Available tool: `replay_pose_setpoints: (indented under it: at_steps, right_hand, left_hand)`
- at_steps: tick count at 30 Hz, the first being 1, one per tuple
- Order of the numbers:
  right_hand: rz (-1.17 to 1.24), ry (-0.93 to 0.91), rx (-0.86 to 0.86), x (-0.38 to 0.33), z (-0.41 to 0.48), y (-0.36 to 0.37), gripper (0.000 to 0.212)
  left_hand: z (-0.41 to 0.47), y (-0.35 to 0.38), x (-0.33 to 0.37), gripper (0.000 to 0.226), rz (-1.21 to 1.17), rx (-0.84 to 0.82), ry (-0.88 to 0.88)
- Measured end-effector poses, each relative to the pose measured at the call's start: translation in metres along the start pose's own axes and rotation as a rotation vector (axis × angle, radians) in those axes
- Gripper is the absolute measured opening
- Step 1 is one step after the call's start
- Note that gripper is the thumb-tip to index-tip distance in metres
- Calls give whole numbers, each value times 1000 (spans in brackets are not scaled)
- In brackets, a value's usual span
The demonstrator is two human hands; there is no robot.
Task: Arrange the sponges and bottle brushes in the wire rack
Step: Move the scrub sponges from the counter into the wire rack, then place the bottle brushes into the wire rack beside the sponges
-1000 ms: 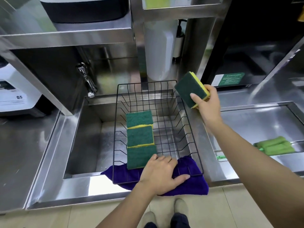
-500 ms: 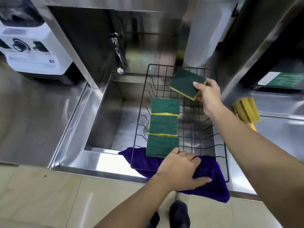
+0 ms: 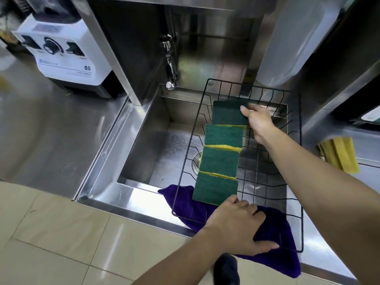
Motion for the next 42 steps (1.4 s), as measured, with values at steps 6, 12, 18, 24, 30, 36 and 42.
replay_pose_setpoints:
  at_steps: [6, 12, 18, 24, 30, 36, 42]
  right_hand:
    - [-196, 7, 41, 20, 18, -10, 22]
    - [-407, -67, -42, 6, 2, -11, 23]
    - [-576, -159, -69, -1, -16, -19, 38]
    - [-500, -281, 49, -15, -46, -50, 24]
    - [-539, -332, 381, -11, -74, -122, 25]
    - [-740, -23, 566, 45, -101, -192, 82]
    - [-759, 167, 485, 103, -126, -213, 66]
  left_hand:
    - [0, 1, 0, 60, -9, 15, -1]
    - [0, 1, 0, 60, -3, 26, -14]
    - [1, 1, -1, 62, 21, 10, -6]
    - [0, 1, -1, 62, -3, 24, 5]
    - [0, 2, 0, 68, 35, -1, 8]
    - [0, 3, 1, 70, 71, -16, 5]
    - [1, 2, 3, 68, 100, -29, -10]
Point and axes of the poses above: each hand's wrist, its own z-axis towards the middle knuckle, its own y-axis out of the palm, x = y × z, the point moved 4 cm from there along z, towards the middle knuckle
